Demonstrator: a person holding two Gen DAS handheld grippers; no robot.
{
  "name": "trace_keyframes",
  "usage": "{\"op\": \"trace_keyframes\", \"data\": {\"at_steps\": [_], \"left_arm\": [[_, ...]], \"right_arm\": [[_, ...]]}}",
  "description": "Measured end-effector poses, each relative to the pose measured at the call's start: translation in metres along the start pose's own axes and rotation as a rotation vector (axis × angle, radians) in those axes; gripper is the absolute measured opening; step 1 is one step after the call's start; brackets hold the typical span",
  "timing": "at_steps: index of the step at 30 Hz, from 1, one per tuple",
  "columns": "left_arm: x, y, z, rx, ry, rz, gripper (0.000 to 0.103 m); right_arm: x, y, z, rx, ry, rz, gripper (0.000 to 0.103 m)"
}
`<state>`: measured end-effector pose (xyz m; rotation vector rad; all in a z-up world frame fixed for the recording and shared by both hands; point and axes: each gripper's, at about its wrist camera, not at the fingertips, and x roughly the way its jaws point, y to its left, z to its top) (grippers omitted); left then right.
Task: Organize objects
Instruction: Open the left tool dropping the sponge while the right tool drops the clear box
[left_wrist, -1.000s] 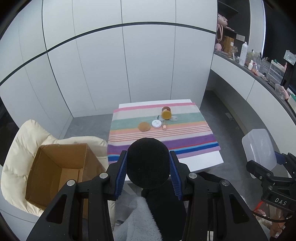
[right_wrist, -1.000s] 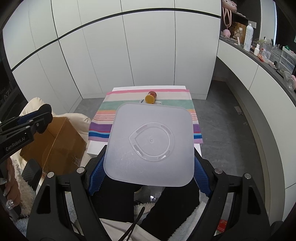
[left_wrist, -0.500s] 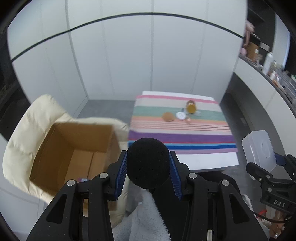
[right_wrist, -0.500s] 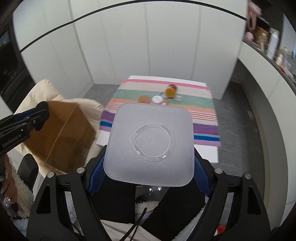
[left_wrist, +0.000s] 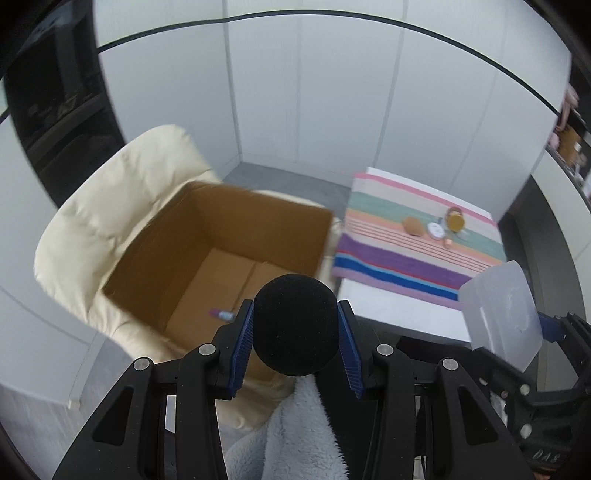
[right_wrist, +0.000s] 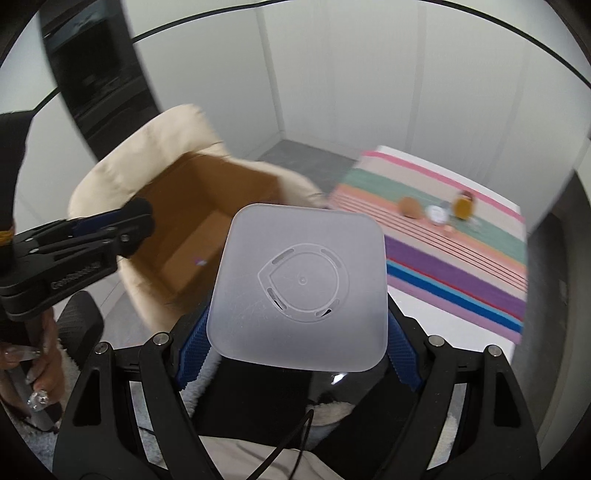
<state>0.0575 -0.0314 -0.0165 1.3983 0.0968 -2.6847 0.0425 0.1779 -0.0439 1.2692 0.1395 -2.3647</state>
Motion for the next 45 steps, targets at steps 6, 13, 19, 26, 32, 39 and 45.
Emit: {"op": "trace_keyframes", "data": {"at_steps": [6, 13, 19, 26, 32, 39, 45], "left_arm": [[0.002, 0.035, -0.006, -0.065, 0.0, 0.045, 0.044], [0.016, 0.06, 0.001, -0.086, -0.031, 0.126, 0.044], [0.06, 0.084, 0.013, -0.083, -0.005, 0.248, 0.044], [0.094, 0.116, 0.041, -0.121, -0.006, 0.305, 0.044], [0.119, 0.142, 0.05, -0.208, 0.036, 0.254, 0.053], [0.139, 0.164, 0.039, -0.362, 0.179, 0.114, 0.085], [0.135, 0.155, 0.043, -0.324, 0.167, 0.146, 0.086]], "right_arm": [[0.024, 0.043, 0.014, -0.09, 0.023, 0.066, 0.084], [0.05, 0.075, 0.038, -0.163, 0.02, 0.067, 0.084], [0.086, 0.09, 0.061, -0.206, 0.056, 0.094, 0.084], [0.137, 0.11, 0.094, -0.257, 0.083, 0.092, 0.084], [0.172, 0.123, 0.118, -0.285, 0.064, 0.089, 0.084], [0.19, 0.132, 0.126, -0.315, 0.045, 0.109, 0.097], [0.194, 0.13, 0.123, -0.31, 0.057, 0.103, 0.097]]}}
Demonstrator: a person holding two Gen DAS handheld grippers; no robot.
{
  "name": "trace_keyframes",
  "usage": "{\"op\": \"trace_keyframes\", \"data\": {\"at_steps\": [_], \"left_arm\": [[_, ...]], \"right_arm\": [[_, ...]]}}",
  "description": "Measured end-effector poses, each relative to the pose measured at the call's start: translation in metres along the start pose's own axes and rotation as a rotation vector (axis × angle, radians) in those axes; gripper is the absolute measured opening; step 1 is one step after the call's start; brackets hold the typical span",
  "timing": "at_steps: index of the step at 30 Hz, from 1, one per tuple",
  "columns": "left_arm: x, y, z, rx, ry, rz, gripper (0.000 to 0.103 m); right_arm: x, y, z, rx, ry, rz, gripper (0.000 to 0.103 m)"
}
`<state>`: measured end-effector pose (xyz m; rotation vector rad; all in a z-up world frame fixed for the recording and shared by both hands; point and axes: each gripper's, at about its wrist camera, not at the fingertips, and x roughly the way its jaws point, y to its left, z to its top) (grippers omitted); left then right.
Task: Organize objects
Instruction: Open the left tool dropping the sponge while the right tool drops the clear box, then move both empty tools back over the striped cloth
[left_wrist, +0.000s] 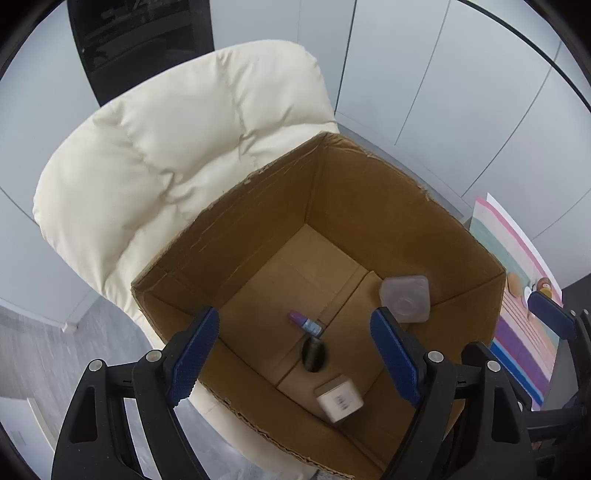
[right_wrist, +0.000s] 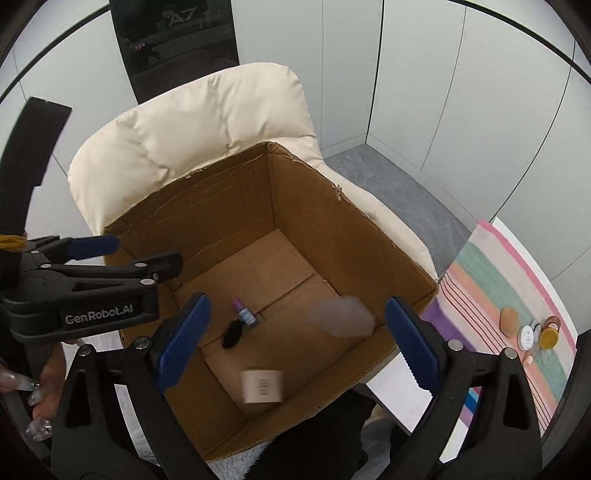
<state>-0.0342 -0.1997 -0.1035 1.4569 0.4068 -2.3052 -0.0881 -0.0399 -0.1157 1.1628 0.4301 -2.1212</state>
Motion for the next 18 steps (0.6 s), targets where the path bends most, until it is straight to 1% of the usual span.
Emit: {"op": "trace_keyframes", "data": {"at_steps": [9, 12, 13, 16, 18], "left_arm": [[-0.003, 0.001, 0.004, 0.02, -0.026, 0.022, 0.086], [-0.007, 0.0, 0.004, 0.029, -0.045, 0.019, 0.086], [-0.01, -0.001, 0.003, 0.035, -0.056, 0.019, 0.086], [-0.019, -0.007, -0.001, 0.085, -0.082, 0.074, 0.086], [-0.028, -0.011, -0.007, 0.118, -0.089, 0.072, 0.086]], "right_arm": [[-0.007, -0.004, -0.004, 0.01, 0.001, -0.006, 0.097], [-0.009, -0.005, -0.005, 0.016, 0.002, -0.009, 0.097], [-0.01, -0.006, -0.005, 0.019, 0.003, -0.01, 0.097], [-0.016, -0.007, -0.006, 0.032, 0.003, -0.01, 0.097], [-0.021, -0.008, -0.007, 0.037, 0.005, -0.006, 0.097]]}}
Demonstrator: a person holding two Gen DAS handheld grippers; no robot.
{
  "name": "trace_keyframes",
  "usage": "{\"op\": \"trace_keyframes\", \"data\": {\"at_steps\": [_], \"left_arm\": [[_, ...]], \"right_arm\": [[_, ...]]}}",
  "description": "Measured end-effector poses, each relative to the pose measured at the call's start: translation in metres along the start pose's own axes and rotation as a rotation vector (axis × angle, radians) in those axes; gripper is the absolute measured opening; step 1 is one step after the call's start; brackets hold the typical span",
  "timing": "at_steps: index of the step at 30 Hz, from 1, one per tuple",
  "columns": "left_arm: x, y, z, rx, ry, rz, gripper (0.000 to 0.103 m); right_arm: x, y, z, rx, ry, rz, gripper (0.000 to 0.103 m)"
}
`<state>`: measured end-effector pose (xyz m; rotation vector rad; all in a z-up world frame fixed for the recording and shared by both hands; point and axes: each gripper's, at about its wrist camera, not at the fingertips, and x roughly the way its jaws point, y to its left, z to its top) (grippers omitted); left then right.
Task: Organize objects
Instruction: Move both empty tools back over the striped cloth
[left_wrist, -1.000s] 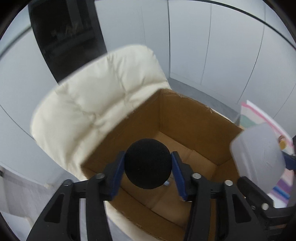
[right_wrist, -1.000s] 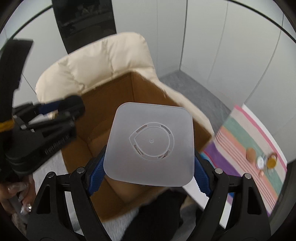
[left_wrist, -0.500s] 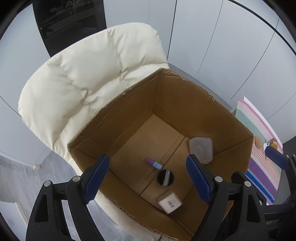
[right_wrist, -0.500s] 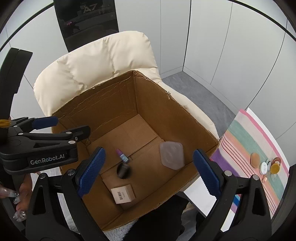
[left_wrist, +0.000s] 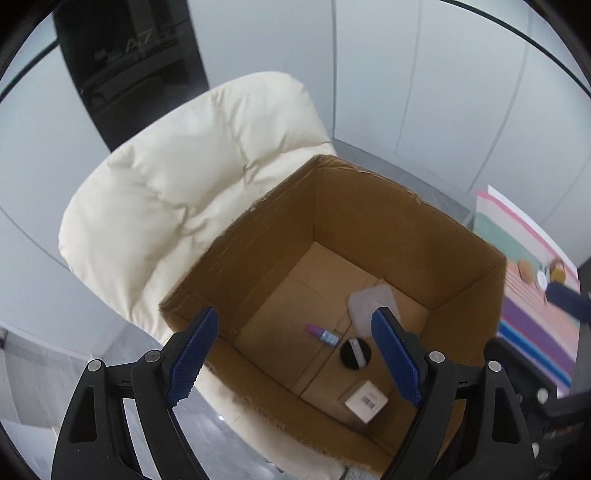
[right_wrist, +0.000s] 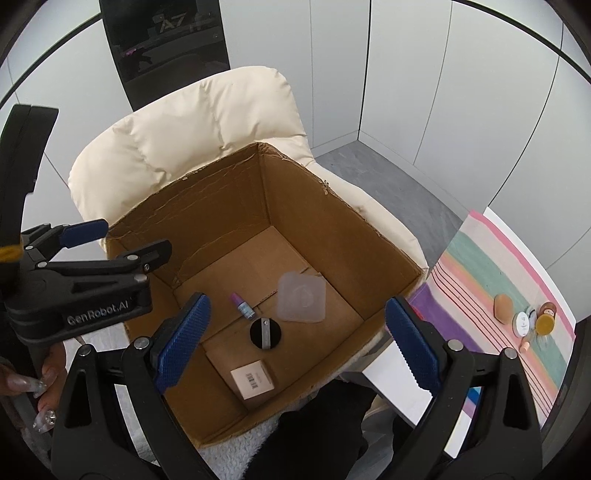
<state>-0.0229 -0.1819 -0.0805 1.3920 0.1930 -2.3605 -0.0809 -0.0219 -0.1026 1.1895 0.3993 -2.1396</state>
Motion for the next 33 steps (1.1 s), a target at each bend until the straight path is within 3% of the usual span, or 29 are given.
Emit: {"op": "trace_keyframes", "data": {"at_steps": [12, 19, 26, 33], "left_arm": [[-0.052, 0.005, -0.054, -0.01, 0.03, -0.122, 0.09], [-0.066, -0.008, -0.09, 0.033, 0.053, -0.179, 0.09], [-0.08, -0.028, -0.095, 0.083, -0.046, -0.188, 0.09], [-0.069, -0.043, -0.098, 0.098, -0.009, -0.249, 0.09]], "right_arm": [[-0.054, 0.0, -0.026, 0.039, -0.009, -0.032, 0.097], [-0.077, 0.007, -0.072, 0.06, 0.015, -0.029, 0.097], [-0.081, 0.001, -0.122, 0.106, 0.064, -0.001, 0.097], [-0.096, -0.023, -0.13, 0.19, 0.028, -0.016, 0.097]]}}
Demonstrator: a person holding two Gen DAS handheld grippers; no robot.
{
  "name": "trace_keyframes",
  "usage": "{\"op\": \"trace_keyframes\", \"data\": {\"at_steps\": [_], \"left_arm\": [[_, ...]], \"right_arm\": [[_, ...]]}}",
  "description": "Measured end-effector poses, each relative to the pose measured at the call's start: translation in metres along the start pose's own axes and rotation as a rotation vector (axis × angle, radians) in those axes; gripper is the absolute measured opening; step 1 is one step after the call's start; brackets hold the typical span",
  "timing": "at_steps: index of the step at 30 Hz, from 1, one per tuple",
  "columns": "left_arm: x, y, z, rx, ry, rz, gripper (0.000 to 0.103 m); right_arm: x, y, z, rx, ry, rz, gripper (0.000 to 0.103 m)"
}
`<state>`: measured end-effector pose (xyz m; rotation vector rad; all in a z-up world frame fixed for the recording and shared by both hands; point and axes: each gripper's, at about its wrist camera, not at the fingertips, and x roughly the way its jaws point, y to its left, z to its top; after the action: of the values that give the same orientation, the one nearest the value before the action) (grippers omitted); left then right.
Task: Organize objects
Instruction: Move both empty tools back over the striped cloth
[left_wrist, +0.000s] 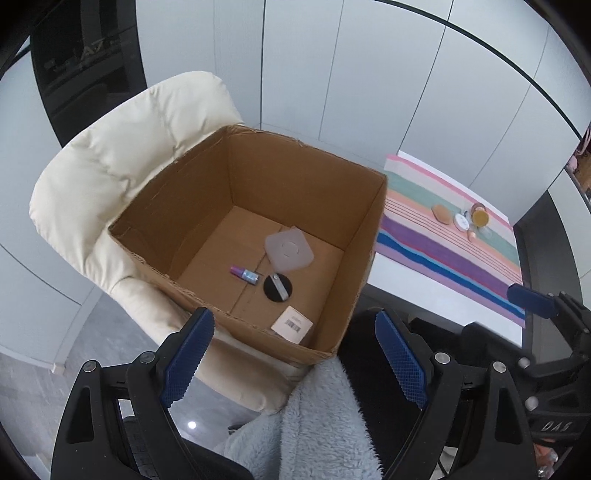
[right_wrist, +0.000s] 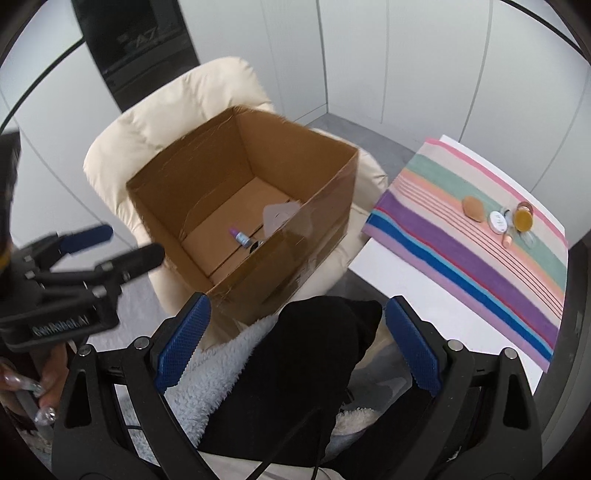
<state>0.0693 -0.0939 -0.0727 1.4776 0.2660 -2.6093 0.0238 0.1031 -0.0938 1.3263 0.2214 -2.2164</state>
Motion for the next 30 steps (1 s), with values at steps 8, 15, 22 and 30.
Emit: {"op": "trace_keyframes", "data": {"at_steps": [8, 15, 22, 30], "left_arm": [[0.011, -0.015, -0.005, 0.02, 0.02, -0.005, 0.09], [0.018, -0.04, -0.006, 0.087, 0.035, -0.009, 0.09], [0.025, -0.067, -0.001, 0.13, 0.044, -0.041, 0.09], [0.034, -0.116, 0.005, 0.233, 0.061, -0.095, 0.09]], "right_arm": [[-0.002, -0.029, -0.011, 0.077, 0.001, -0.001, 0.097], [-0.007, -0.064, -0.023, 0.164, -0.002, -0.036, 0.097], [-0.021, -0.105, -0.037, 0.261, -0.015, -0.099, 0.097], [-0.039, -0.146, -0.058, 0.351, -0.027, -0.156, 0.097]]}}
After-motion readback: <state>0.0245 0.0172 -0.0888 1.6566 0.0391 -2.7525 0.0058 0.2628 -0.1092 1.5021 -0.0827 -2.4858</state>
